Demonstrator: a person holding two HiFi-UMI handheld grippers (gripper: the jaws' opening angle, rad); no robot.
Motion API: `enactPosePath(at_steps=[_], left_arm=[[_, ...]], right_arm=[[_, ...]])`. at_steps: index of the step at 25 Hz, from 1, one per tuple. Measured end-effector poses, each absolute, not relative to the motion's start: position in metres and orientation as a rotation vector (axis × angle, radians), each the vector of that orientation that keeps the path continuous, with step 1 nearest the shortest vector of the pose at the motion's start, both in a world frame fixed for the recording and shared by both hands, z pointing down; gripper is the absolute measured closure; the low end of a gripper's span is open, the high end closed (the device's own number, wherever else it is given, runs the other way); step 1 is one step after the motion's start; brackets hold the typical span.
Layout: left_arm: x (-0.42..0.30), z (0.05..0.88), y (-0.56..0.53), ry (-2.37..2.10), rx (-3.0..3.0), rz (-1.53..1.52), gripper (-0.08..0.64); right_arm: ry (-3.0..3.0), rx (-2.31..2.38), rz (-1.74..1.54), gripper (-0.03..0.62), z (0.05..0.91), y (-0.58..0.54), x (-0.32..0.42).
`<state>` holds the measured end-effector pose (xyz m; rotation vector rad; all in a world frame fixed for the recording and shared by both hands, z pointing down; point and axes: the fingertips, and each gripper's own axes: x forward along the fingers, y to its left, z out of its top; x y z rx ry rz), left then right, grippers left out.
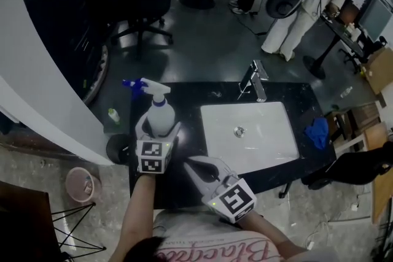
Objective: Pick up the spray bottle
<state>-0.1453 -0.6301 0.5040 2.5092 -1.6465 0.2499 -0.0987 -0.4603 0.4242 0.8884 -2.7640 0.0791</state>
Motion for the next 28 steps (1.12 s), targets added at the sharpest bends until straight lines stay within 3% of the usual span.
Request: enactPosePath(at_steps=[11,28], left_arm=[[-0.137,0.490,-0.623,-1.636,2.580,0.255,0.156],[-0.120,0.392,-0.519,-1.664,2.678,0.113,0.156]], right_arm=[[-2.810,0.934,0.115,0.592,0.415,-0.456,-0.092],[-2.882,1.009,0.021,0.592,0.386,-0.420,-0.074]])
